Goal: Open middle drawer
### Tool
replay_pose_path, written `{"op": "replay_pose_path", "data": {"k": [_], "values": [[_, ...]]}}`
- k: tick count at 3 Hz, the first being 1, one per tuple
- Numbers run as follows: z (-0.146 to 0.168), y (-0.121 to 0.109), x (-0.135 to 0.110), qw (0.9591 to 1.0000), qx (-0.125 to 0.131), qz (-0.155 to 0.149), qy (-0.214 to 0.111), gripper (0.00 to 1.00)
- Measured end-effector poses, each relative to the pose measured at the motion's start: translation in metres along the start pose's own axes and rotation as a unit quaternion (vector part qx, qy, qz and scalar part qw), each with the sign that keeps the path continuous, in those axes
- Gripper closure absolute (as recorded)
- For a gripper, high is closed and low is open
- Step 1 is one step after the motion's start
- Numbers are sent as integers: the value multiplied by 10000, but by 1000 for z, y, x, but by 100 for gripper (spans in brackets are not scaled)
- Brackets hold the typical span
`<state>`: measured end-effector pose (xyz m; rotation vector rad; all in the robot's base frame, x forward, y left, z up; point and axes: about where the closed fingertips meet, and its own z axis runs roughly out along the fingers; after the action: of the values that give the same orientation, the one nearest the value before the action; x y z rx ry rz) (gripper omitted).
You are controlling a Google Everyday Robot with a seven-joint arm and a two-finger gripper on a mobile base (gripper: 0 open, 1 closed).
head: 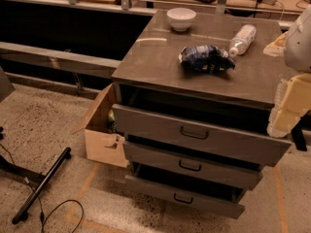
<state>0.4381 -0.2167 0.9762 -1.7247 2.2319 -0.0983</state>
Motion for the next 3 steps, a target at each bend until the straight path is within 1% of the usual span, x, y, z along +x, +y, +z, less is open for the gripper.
{"op": "replay_pose_path", "data": {"k": [1, 2, 3], "values": [[0, 0, 0, 10000, 1, 0, 0, 0], [2, 1, 2, 9999, 131, 0, 82, 0], [24, 10, 23, 9994, 252, 201, 119, 0]]}}
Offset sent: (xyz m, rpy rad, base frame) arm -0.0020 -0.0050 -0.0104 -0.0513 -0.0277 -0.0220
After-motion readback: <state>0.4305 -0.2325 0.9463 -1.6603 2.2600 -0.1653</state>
